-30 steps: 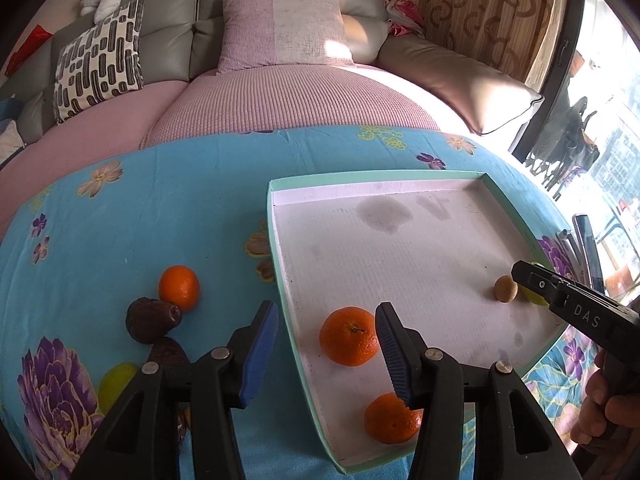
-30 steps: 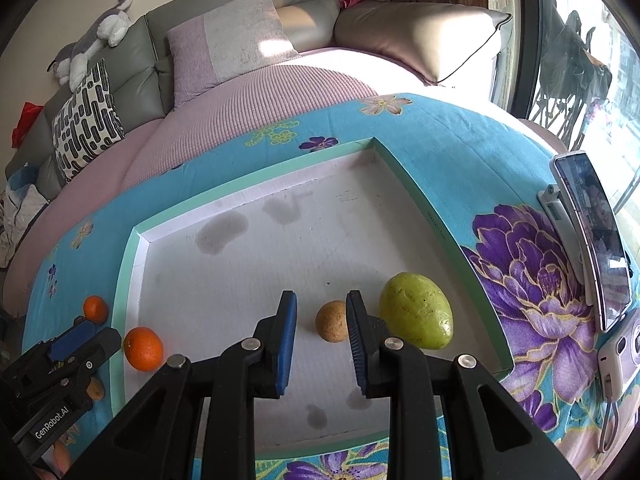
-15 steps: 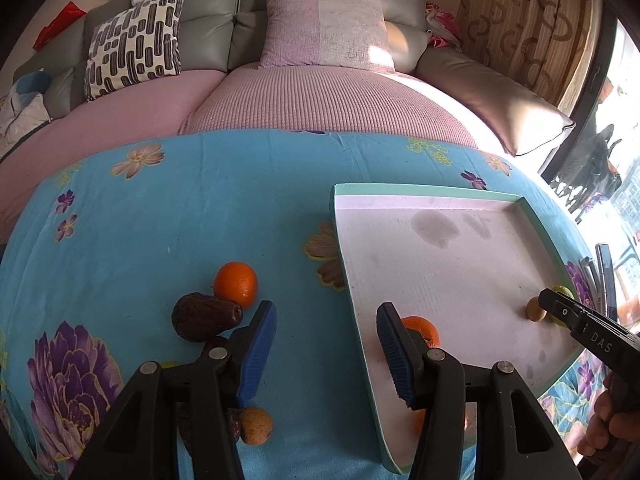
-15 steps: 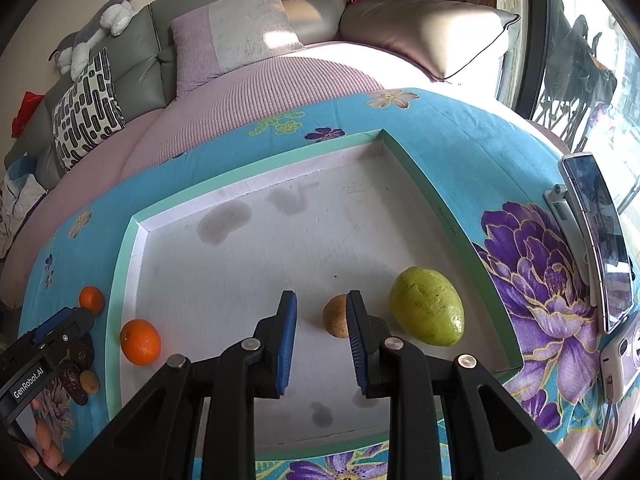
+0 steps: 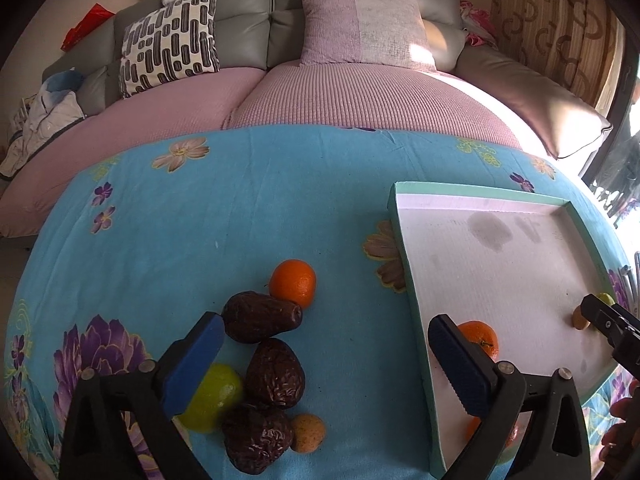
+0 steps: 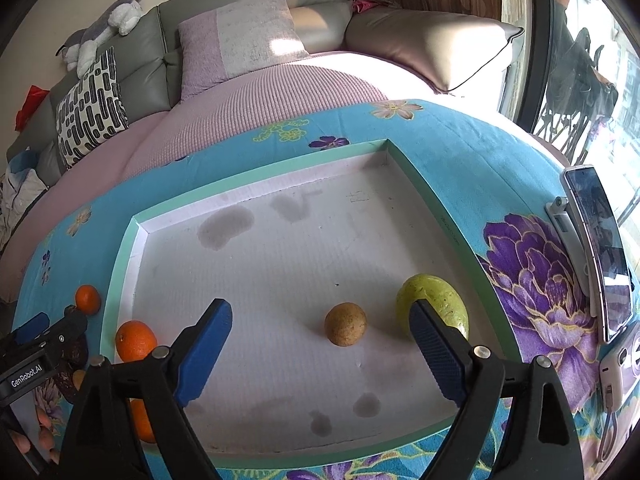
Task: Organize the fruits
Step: 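Open the left gripper releasing the orange while the right gripper releases the kiwi in the tray, then move both grippers back from the tray toward the fruit pile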
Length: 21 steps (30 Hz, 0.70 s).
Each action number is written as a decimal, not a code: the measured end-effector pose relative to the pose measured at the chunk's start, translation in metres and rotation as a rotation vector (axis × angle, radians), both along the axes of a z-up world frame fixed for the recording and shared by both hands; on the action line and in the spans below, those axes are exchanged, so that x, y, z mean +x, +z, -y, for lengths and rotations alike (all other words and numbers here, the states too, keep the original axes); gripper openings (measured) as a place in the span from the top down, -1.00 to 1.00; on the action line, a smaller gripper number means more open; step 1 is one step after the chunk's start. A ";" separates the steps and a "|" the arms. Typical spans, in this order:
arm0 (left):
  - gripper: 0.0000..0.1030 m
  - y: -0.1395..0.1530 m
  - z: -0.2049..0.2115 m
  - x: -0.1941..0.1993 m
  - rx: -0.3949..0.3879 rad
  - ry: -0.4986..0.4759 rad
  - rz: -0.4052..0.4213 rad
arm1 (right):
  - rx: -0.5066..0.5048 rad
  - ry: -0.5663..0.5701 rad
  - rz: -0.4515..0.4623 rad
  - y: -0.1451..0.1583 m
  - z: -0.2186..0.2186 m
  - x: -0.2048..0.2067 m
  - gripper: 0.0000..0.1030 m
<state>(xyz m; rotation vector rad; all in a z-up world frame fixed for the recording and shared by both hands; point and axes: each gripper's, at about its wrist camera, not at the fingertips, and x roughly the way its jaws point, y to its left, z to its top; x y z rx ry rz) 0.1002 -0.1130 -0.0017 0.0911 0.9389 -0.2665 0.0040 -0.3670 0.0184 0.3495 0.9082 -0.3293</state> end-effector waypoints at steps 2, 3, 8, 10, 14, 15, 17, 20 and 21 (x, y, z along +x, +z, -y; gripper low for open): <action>-1.00 0.000 -0.003 0.000 -0.005 0.005 0.001 | -0.008 0.000 0.008 0.001 -0.001 0.000 -0.76; -1.00 0.000 -0.004 0.000 -0.008 0.007 0.002 | -0.014 0.000 0.014 0.002 -0.001 0.000 -0.76; -1.00 0.003 -0.006 -0.002 -0.012 0.006 0.010 | -0.032 -0.002 0.043 0.005 -0.003 -0.001 -0.77; -1.00 0.004 -0.006 -0.003 -0.014 0.006 0.017 | -0.046 -0.009 0.069 0.008 -0.003 -0.002 -0.76; -1.00 0.007 -0.011 -0.003 -0.017 0.012 0.024 | -0.054 -0.003 0.125 0.015 -0.005 -0.005 -0.77; -1.00 0.008 -0.013 -0.003 -0.018 0.015 0.025 | -0.062 -0.002 0.122 0.015 -0.007 -0.003 -0.77; -1.00 0.009 -0.018 -0.004 -0.018 0.020 0.029 | -0.064 0.001 0.114 0.014 -0.009 -0.001 -0.77; -1.00 0.010 -0.026 -0.005 -0.014 0.031 0.032 | -0.056 0.024 0.104 0.013 -0.014 0.002 -0.77; -1.00 0.010 -0.030 -0.004 -0.012 0.038 0.032 | -0.056 0.036 0.096 0.012 -0.016 0.003 -0.77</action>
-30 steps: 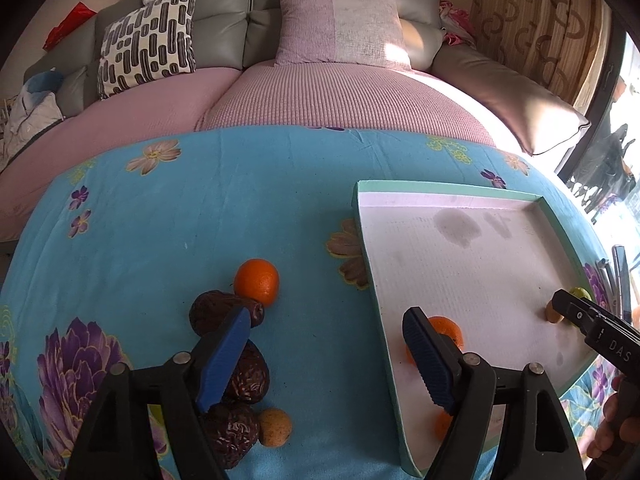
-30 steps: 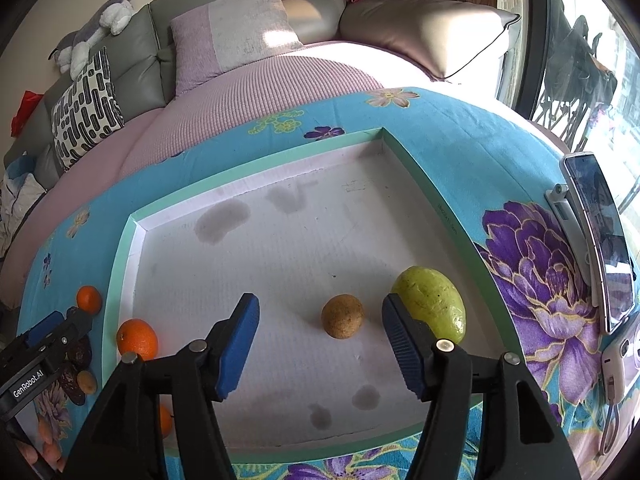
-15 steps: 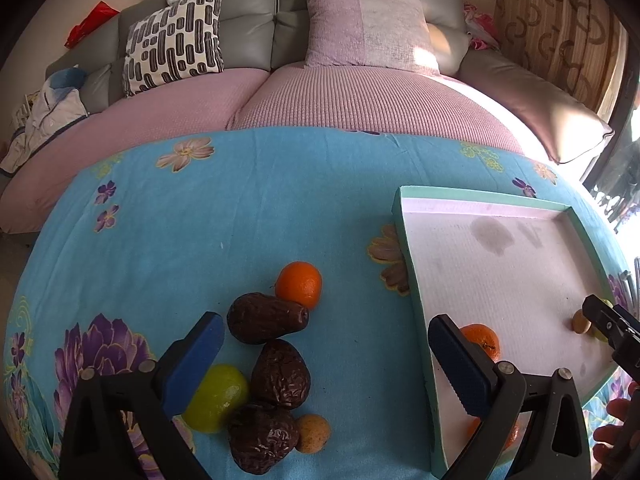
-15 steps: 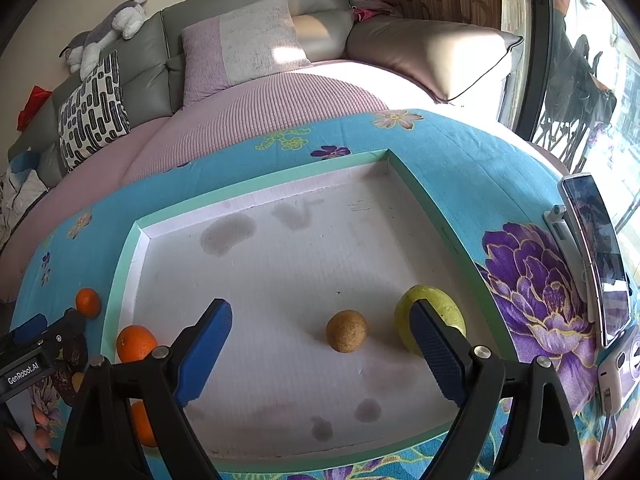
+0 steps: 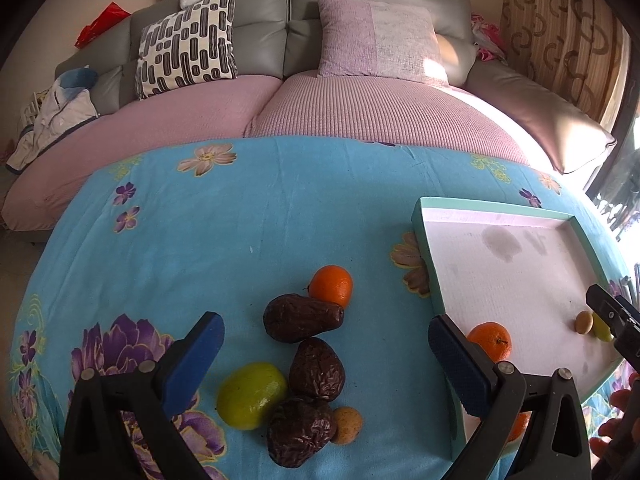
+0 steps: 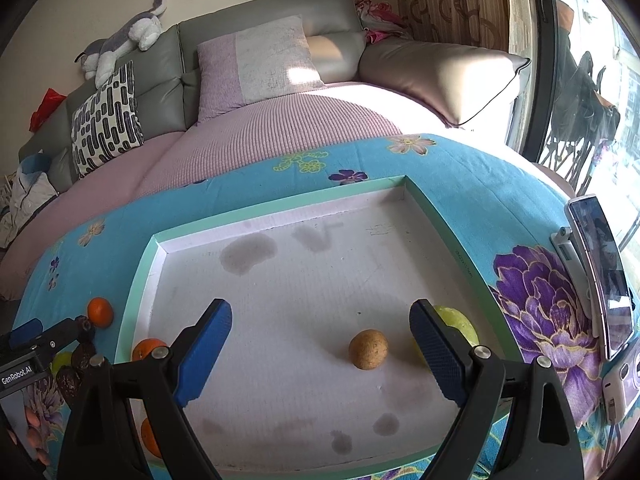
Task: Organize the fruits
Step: 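Move both grippers back from the tray toward the fruit pile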
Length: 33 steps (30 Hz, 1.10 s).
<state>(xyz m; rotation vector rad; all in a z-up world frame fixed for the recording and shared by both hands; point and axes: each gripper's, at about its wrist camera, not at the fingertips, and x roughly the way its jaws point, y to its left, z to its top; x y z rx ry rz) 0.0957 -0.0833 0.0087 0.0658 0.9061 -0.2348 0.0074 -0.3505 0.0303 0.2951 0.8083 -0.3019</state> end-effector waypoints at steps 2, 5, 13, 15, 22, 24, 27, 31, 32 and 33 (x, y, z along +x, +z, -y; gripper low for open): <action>-1.00 0.001 -0.008 0.000 -0.003 0.018 0.001 | -0.007 0.019 -0.015 -0.001 -0.007 0.004 -0.77; -1.00 0.003 -0.024 0.002 -0.013 0.051 0.005 | -0.007 0.054 -0.022 -0.002 -0.018 0.009 -0.77; -1.00 0.009 -0.069 0.002 -0.011 0.144 0.038 | 0.005 0.170 0.012 0.004 -0.057 0.022 -0.77; -1.00 0.012 -0.081 0.001 -0.015 0.166 0.049 | 0.005 0.204 0.028 0.006 -0.068 0.025 -0.77; -1.00 0.022 -0.115 -0.003 -0.060 0.225 0.090 | -0.016 0.311 0.071 0.013 -0.109 0.033 -0.76; -1.00 0.024 -0.121 -0.004 -0.076 0.230 0.092 | -0.008 0.331 0.086 0.014 -0.119 0.034 -0.76; -1.00 0.025 -0.129 -0.005 -0.100 0.240 0.089 | -0.001 0.353 0.096 0.014 -0.133 0.037 -0.76; -0.98 0.018 -0.136 -0.007 -0.121 0.240 0.052 | 0.028 0.402 0.078 0.010 -0.151 0.042 -0.38; -0.98 0.015 -0.137 -0.007 -0.120 0.236 0.041 | 0.037 0.416 0.065 0.008 -0.155 0.043 -0.32; -0.98 0.013 -0.138 -0.008 -0.120 0.233 0.031 | 0.042 0.430 0.050 0.005 -0.160 0.044 -0.29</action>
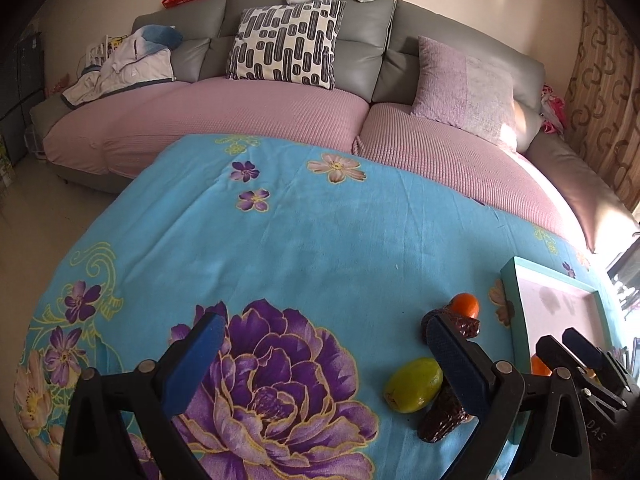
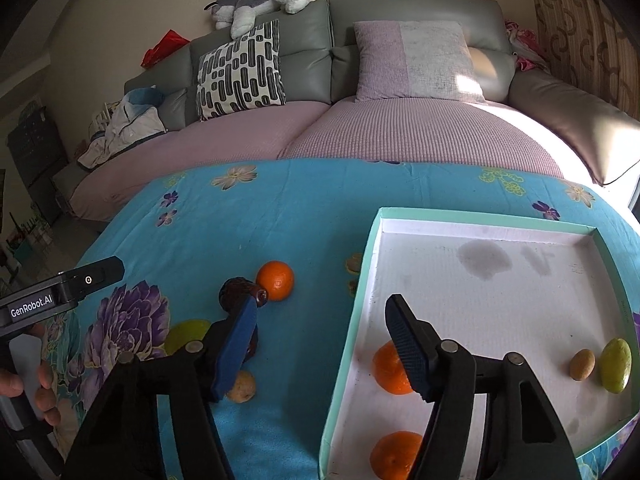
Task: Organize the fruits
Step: 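Move both grippers back from the tray toward the fruit pile, then grasp the small brown kiwi with the right gripper while the left gripper grasps a green mango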
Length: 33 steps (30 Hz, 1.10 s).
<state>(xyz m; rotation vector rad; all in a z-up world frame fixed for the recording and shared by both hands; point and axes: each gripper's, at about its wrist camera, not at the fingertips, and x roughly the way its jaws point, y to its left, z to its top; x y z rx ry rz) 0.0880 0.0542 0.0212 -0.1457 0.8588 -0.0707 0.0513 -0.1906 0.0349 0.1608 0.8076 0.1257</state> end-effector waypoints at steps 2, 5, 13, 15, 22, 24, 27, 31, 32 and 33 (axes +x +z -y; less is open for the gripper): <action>-0.98 -0.004 -0.002 0.000 -0.008 0.002 -0.020 | -0.007 0.026 -0.031 -0.006 -0.008 0.000 -0.13; -0.97 -0.009 -0.005 -0.002 -0.037 -0.004 -0.040 | -0.011 0.069 -0.086 -0.016 -0.021 -0.002 0.01; -0.81 -0.022 0.000 -0.003 -0.062 -0.038 -0.091 | -0.056 0.150 -0.169 -0.032 -0.044 -0.011 0.20; -0.81 -0.022 0.003 -0.003 -0.066 -0.047 -0.090 | -0.056 0.161 -0.177 -0.035 -0.046 -0.010 0.24; -0.81 -0.027 0.013 -0.001 -0.079 -0.077 -0.111 | -0.036 0.210 -0.210 -0.042 -0.057 -0.010 0.29; -0.81 -0.028 0.015 0.000 -0.078 -0.079 -0.114 | -0.031 0.214 -0.216 -0.045 -0.059 -0.009 0.35; -0.81 -0.028 0.015 0.000 -0.082 -0.076 -0.118 | -0.035 0.206 -0.211 -0.045 -0.058 -0.008 0.36; -0.81 -0.030 0.014 0.002 -0.087 -0.073 -0.126 | -0.010 0.202 -0.207 -0.046 -0.056 -0.006 0.52; -0.81 -0.031 0.014 0.002 -0.088 -0.074 -0.127 | -0.004 0.203 -0.207 -0.046 -0.056 -0.005 0.52; -0.81 -0.032 0.015 0.002 -0.089 -0.076 -0.128 | -0.003 0.204 -0.207 -0.047 -0.057 -0.003 0.52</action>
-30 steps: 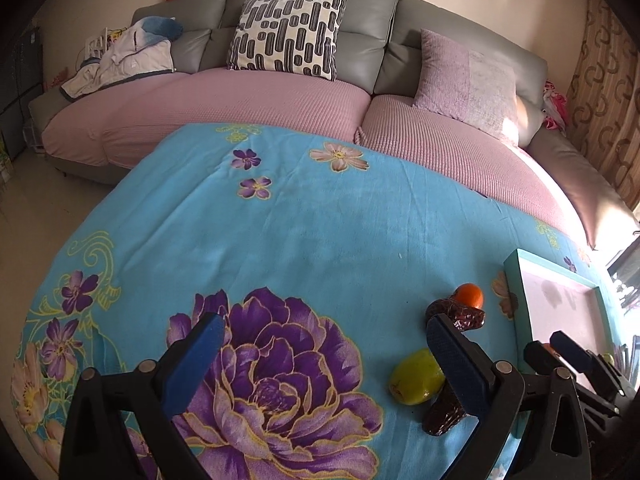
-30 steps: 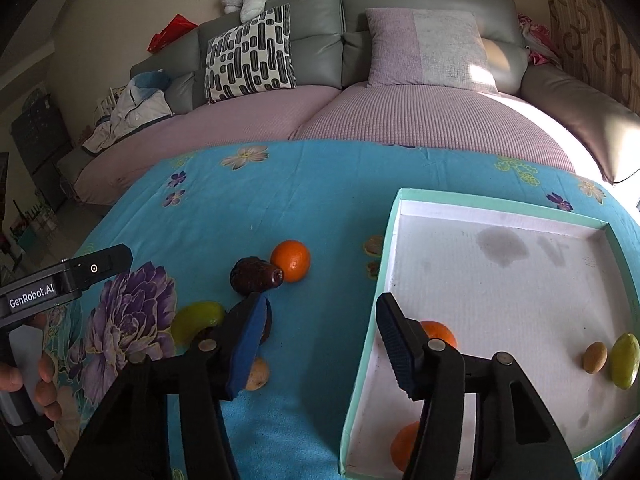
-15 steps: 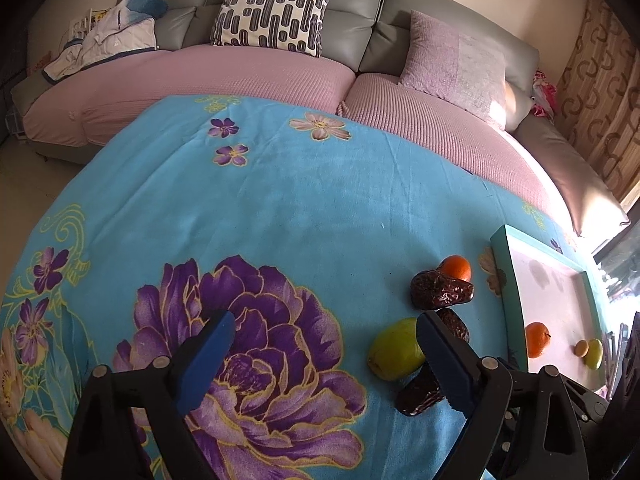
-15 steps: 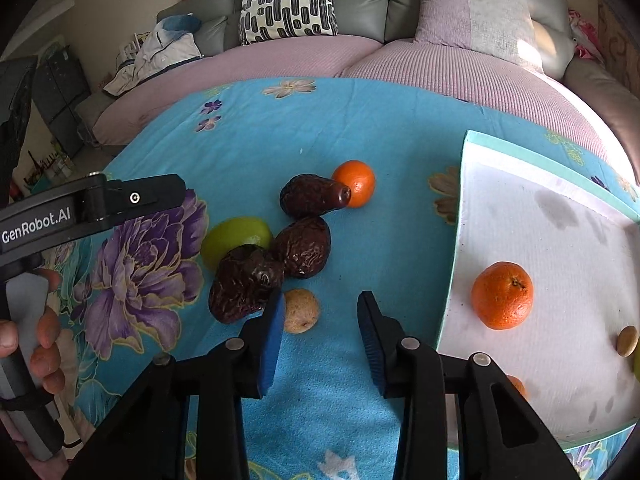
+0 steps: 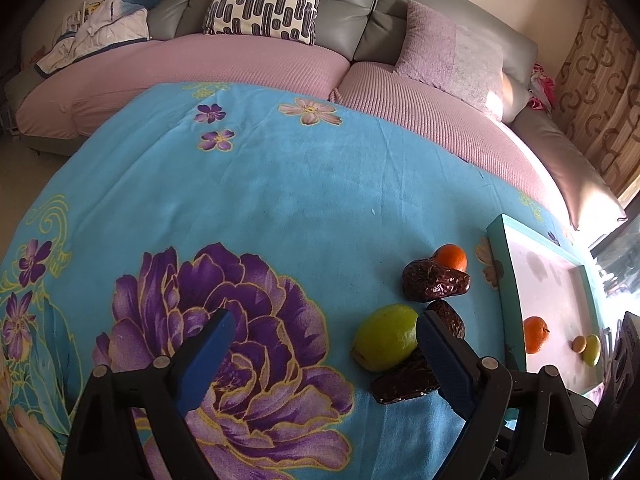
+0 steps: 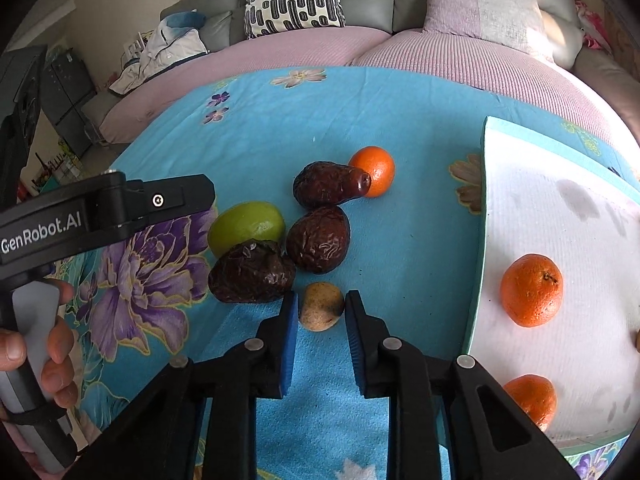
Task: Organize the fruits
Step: 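Grasp the small brown kiwi with the right gripper while the left gripper grasps a green mango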
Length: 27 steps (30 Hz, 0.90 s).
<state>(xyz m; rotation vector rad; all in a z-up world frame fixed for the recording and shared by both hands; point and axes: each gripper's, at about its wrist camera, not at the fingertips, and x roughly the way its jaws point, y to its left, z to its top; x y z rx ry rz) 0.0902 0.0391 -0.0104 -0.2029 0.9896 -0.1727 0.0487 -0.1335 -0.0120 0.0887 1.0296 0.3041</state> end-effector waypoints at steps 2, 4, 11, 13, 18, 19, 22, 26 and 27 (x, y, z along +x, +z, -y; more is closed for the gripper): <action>-0.81 -0.002 0.001 0.001 -0.003 -0.004 -0.006 | -0.002 -0.008 0.005 0.001 0.002 0.000 0.52; -0.81 -0.005 0.004 0.001 -0.009 -0.011 -0.014 | -0.005 -0.028 0.015 0.004 0.007 0.000 0.53; -0.60 -0.009 0.018 0.004 -0.036 -0.053 -0.028 | -0.001 -0.079 0.049 0.015 0.025 -0.004 0.52; -0.57 -0.010 0.022 0.004 -0.035 -0.067 -0.032 | 0.000 -0.083 0.053 0.017 0.027 -0.005 0.52; -0.29 -0.018 0.034 0.005 -0.041 -0.102 -0.058 | 0.003 -0.098 0.066 0.022 0.034 -0.007 0.52; -0.19 -0.020 0.036 0.006 -0.040 -0.107 -0.066 | 0.004 -0.100 0.066 0.022 0.035 -0.007 0.52; -0.06 -0.024 0.039 0.007 -0.049 -0.119 -0.077 | 0.005 -0.108 0.066 0.023 0.038 -0.007 0.52; 0.06 -0.024 0.043 0.008 -0.054 -0.131 -0.076 | 0.009 -0.111 0.069 0.023 0.040 -0.008 0.53; 0.06 -0.024 0.044 0.007 -0.051 -0.132 -0.074 | 0.010 -0.112 0.068 0.023 0.040 -0.008 0.53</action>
